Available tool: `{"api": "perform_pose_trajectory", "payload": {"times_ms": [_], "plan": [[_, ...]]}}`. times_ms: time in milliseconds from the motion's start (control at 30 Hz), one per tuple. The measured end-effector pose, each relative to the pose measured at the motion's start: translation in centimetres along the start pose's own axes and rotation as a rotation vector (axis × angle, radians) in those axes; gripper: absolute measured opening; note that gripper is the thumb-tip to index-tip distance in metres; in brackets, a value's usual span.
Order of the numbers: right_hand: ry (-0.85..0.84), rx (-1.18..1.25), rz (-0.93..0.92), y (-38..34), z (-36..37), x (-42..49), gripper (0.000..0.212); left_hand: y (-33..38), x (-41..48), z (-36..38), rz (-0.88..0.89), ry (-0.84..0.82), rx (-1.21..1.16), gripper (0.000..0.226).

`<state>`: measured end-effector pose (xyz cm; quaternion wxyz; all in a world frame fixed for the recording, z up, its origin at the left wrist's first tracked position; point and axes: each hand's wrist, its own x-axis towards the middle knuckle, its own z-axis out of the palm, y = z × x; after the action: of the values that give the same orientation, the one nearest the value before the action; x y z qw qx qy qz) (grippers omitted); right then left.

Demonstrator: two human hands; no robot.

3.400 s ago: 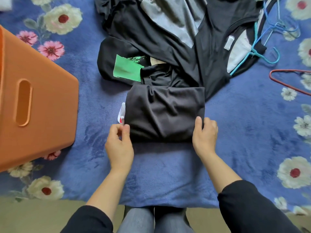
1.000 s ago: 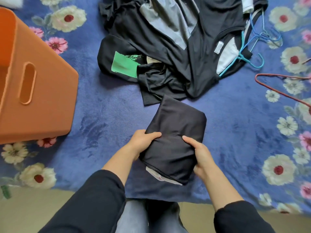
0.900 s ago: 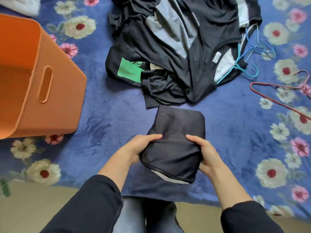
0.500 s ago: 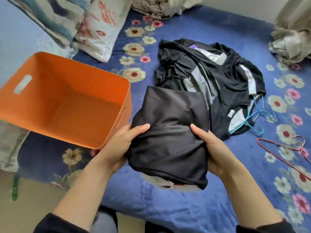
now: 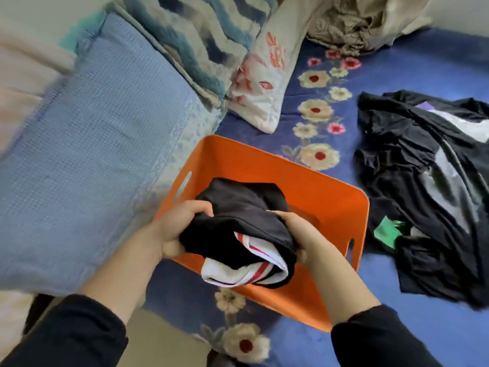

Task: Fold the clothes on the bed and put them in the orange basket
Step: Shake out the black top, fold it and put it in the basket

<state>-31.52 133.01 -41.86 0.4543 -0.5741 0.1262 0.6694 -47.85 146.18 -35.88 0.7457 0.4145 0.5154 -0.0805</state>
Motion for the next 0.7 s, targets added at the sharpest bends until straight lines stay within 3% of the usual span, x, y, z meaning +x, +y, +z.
{"api": "perform_pose_trajectory", "payload": {"times_ms": [133,267,300,367,433,533,600,633,700], "plan": [[0.126,-0.014,-0.038,0.9,0.1,4.4,0.029,0.4,3.9,-0.6,-0.026,0.043,0.238,0.023],[0.211,0.044,-0.156,1.7,0.9,8.0,0.034,0.3,8.4,-2.0,0.176,0.199,0.607,0.029],[0.21,0.033,-0.144,2.1,1.1,8.5,0.037,-0.2,9.2,-2.7,0.199,0.233,0.742,0.04],[0.241,-0.115,-0.107,3.0,1.6,9.6,0.036,-1.3,10.6,-3.8,0.085,0.288,1.064,0.069],[0.285,-0.396,-0.067,4.0,1.7,10.3,0.014,-2.5,11.1,-3.5,-0.055,0.313,1.322,0.081],[0.41,-0.662,-0.161,4.9,1.4,11.7,0.009,-4.0,11.2,-1.8,0.078,0.395,1.611,0.086],[0.538,-0.777,-0.33,5.1,1.2,12.4,0.042,-4.6,11.8,-0.8,0.195,0.381,1.683,0.086],[0.561,-0.885,-0.4,5.0,1.0,12.5,0.059,-4.8,12.1,-0.3,0.173,0.321,1.663,0.086],[0.525,-1.102,-0.51,4.3,0.9,12.6,0.072,-5.3,13.1,0.7,-0.003,0.145,1.606,0.092]]}}
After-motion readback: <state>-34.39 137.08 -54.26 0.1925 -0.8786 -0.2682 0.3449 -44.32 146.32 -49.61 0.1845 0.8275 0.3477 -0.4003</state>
